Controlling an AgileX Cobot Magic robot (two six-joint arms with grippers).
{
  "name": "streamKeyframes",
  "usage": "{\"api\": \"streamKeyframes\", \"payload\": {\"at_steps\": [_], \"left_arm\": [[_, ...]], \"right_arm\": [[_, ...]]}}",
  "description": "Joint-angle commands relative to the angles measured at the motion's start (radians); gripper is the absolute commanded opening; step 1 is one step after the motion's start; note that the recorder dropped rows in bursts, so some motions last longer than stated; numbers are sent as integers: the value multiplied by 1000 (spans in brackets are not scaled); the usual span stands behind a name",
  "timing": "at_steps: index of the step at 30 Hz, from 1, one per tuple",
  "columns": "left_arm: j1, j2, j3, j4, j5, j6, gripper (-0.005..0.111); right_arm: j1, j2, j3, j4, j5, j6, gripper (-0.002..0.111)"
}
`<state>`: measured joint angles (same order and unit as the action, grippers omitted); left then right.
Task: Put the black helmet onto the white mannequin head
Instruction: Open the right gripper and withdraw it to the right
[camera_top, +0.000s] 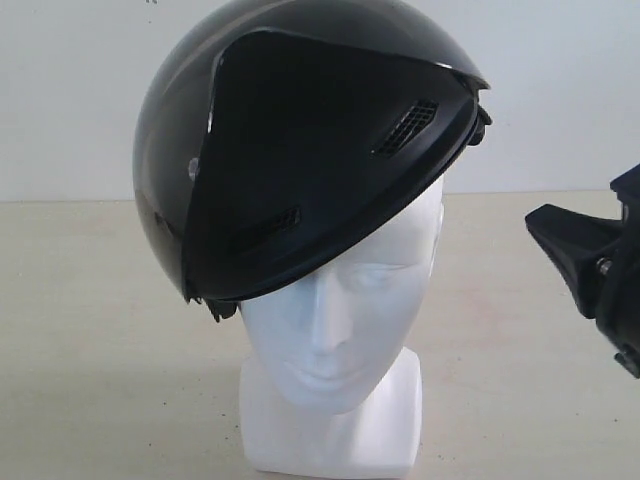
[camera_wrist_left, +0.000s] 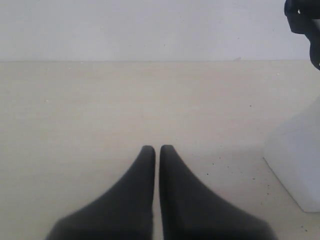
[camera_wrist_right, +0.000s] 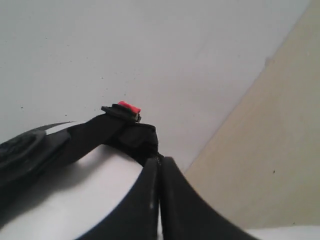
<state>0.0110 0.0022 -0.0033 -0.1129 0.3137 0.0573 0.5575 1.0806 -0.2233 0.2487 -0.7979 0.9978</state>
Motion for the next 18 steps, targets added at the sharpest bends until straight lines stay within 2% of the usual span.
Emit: {"api": "streamKeyframes", "payload": {"at_steps": [1, 3, 8, 11, 15, 18], "left_arm": [[-4, -2, 3, -2, 1, 4, 4], [-4, -2, 3, -2, 1, 4, 4], [-4, -2, 3, -2, 1, 4, 4], [-4, -2, 3, -2, 1, 4, 4], [-4, -2, 3, -2, 1, 4, 4], [-4, -2, 3, -2, 1, 4, 4]], "right_arm": [[-1, -105, -3, 80, 112, -347, 0], [-1, -151, -24, 124, 215, -526, 0], [-1, -237, -163, 373, 583, -1199, 0], [-1, -245, -262, 496, 774, -1480, 0], [-15, -245, -352, 477, 931, -1508, 0], [-77, -245, -393, 417, 1030, -1465, 0]]}}
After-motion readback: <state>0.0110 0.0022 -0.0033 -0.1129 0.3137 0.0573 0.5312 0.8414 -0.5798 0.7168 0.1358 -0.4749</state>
